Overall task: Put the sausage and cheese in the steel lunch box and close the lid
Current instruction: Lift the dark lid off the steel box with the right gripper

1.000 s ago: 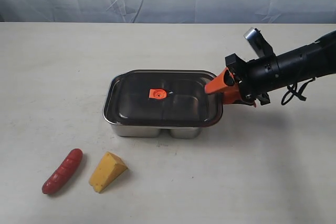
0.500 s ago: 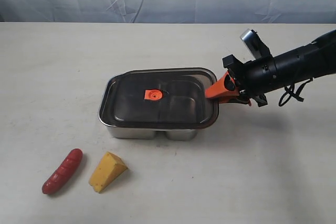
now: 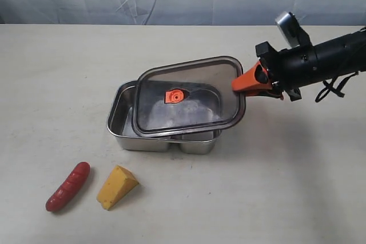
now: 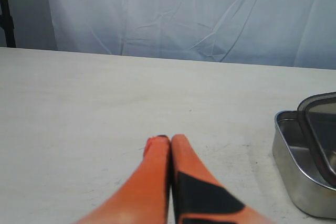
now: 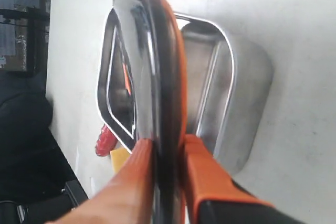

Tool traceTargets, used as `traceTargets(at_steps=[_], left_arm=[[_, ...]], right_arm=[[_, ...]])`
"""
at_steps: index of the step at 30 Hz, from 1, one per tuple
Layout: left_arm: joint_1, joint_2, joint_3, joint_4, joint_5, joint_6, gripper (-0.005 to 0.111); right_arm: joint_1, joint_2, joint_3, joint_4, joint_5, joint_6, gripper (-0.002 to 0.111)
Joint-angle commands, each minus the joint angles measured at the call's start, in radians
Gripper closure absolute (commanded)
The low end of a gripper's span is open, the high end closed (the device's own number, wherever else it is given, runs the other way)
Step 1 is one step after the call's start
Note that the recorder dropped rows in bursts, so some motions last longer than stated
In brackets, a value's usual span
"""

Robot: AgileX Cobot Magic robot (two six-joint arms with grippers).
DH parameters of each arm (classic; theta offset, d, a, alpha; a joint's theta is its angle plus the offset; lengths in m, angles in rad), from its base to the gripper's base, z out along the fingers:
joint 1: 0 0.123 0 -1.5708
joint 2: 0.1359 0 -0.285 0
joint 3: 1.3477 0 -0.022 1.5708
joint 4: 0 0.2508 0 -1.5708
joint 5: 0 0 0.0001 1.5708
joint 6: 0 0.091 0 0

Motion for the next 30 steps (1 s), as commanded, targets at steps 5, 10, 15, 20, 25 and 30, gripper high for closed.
traceTargets(at_steps=[5, 10, 15, 20, 25, 30], left_arm=[[-0.006, -0.004, 0.004, -0.007, 0.001, -0.001, 0.107], [-0.006, -0.004, 0.004, -0.007, 0.001, -0.001, 0.107], [-0.006, -0.004, 0.004, -0.007, 0.001, -0.001, 0.107], [-0.006, -0.004, 0.004, -0.007, 0.001, -0.001, 0.107], [-0.006, -0.004, 0.004, -0.007, 0.001, -0.001, 0.107], [-0.006, -0.004, 0.004, -0.007, 0.001, -0.001, 0.107]], right_arm=[[-0.01, -0.142, -0.004, 0.029, 0.03, -0.008, 0.109], [-0.01, -0.241, -0.045, -0.01, 0.03, -0.015, 0.109], [-0.01, -0.369, -0.138, -0.173, 0.009, 0.006, 0.109], [-0.008, -0.491, -0.228, -0.552, -0.092, 0.172, 0.109], [-0.008, -0.584, -0.239, -0.866, -0.151, 0.273, 0.109], [0.01, -0.599, -0.239, -1.012, -0.124, 0.273, 0.109]])
